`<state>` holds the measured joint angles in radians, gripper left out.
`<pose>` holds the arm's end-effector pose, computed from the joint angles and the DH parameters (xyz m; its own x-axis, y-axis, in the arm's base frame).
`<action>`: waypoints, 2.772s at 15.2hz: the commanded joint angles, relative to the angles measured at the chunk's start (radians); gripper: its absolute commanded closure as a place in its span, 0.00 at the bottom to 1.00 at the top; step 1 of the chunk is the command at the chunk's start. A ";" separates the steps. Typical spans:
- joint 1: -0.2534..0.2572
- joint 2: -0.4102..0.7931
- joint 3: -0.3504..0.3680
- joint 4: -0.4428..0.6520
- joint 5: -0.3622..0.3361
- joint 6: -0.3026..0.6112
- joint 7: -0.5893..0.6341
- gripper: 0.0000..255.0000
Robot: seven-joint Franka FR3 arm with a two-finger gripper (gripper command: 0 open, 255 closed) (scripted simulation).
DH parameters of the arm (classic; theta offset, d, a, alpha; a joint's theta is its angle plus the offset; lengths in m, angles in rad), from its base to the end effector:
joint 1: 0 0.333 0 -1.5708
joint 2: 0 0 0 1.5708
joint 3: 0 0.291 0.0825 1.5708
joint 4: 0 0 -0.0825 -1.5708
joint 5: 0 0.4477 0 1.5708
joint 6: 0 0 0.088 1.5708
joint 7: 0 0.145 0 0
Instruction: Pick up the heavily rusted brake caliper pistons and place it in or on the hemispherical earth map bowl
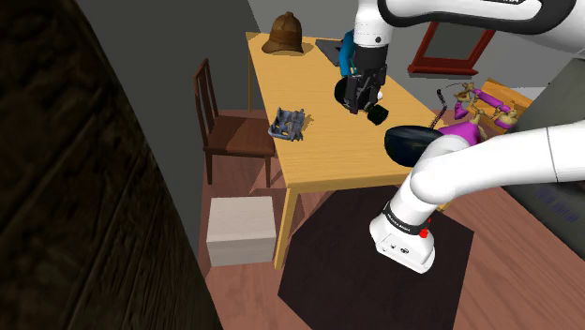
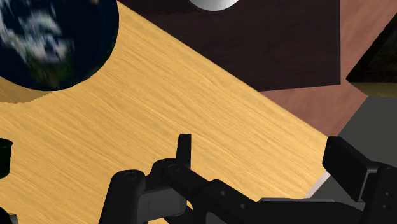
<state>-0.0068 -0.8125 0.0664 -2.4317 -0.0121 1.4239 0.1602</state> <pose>0.3545 0.0197 0.4940 0.9742 -0.1325 -0.1827 -0.1175 -0.9889 0.0905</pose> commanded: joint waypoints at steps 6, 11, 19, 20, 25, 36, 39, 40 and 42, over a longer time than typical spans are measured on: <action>-0.041 0.141 -0.010 -0.017 0.053 0.182 0.087 0.00; -0.074 0.301 -0.024 -0.004 0.106 0.356 0.158 0.00; -0.112 0.576 -0.059 0.074 0.204 0.599 0.236 0.00; -0.116 0.611 -0.065 0.089 0.219 0.626 0.242 0.00; -0.126 0.736 -0.081 0.137 0.277 0.720 0.256 0.00; -0.116 0.780 -0.071 0.094 0.298 0.809 0.245 0.00; -0.116 0.780 -0.071 0.094 0.298 0.809 0.245 0.00; -0.116 0.780 -0.071 0.094 0.298 0.809 0.245 1.00; -0.116 0.780 -0.071 0.094 0.298 0.809 0.245 1.00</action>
<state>-0.1226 -0.0331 -0.0040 -2.3381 0.2856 2.2319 0.4052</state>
